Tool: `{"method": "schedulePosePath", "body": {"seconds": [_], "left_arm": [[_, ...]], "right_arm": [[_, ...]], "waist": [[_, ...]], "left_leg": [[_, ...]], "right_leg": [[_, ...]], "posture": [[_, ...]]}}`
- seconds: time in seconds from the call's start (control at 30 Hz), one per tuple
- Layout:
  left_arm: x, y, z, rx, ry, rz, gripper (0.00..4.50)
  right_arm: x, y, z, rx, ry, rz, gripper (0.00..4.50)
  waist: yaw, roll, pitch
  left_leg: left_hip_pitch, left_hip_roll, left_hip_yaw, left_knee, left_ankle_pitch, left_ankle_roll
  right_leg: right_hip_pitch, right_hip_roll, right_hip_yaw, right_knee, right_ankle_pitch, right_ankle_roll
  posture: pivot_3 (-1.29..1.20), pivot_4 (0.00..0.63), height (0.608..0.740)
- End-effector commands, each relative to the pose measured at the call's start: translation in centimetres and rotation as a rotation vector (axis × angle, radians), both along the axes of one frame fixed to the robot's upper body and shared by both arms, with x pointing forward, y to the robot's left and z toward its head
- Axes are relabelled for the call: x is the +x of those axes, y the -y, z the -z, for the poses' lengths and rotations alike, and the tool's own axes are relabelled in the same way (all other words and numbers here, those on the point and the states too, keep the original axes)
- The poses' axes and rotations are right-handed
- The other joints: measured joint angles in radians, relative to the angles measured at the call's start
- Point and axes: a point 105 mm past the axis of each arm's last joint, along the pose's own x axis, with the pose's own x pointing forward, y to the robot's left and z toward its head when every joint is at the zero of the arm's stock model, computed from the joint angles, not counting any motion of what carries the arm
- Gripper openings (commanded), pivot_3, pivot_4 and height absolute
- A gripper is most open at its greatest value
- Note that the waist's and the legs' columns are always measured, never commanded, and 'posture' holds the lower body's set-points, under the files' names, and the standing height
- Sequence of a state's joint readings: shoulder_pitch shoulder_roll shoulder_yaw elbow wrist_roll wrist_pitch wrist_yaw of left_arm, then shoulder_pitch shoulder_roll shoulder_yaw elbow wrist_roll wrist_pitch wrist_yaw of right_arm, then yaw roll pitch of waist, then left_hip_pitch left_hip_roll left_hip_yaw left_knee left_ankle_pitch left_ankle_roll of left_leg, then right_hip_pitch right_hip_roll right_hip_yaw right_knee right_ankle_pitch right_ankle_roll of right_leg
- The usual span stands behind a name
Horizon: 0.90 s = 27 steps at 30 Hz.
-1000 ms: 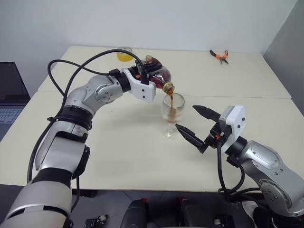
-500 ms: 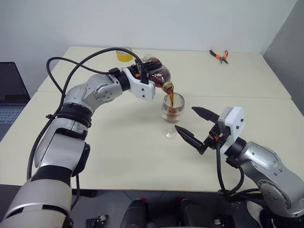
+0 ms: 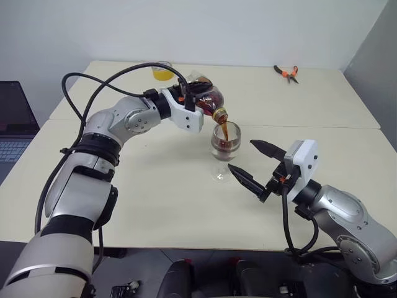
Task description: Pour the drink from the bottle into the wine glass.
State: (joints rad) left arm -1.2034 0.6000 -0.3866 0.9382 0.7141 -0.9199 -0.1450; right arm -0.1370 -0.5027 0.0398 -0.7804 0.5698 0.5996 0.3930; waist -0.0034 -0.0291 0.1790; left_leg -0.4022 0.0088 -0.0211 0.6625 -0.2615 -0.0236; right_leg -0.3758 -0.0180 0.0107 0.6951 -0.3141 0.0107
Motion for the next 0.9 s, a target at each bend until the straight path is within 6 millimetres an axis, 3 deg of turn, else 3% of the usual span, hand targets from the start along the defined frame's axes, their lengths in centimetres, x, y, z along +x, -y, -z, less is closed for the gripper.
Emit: {"method": "schedulePosePath", "body": {"seconds": [0.03,0.9], "left_arm": [[-0.31,0.19,-2.65,-0.029,0.076,0.015,0.9],[-0.46,0.45,-2.97,-0.032,0.077,0.022,0.9]], "right_arm": [[-0.49,-0.23,-0.82,0.004,0.042,-0.013,4.5],[-0.61,-0.26,-0.76,0.003,0.036,-0.024,4.5]], "waist": [[0.0,0.0,0.0],[0.0,0.0,0.0]], "left_leg": [[0.0,0.0,0.0,0.0,0.0,0.0],[0.0,0.0,0.0,0.0,0.0,0.0]], "right_leg": [[0.0,0.0,0.0,0.0,0.0,0.0],[0.0,0.0,0.0,0.001,0.0,0.0]], "posture": [[0.0,0.15,0.74],[0.0,0.15,0.74]]}}
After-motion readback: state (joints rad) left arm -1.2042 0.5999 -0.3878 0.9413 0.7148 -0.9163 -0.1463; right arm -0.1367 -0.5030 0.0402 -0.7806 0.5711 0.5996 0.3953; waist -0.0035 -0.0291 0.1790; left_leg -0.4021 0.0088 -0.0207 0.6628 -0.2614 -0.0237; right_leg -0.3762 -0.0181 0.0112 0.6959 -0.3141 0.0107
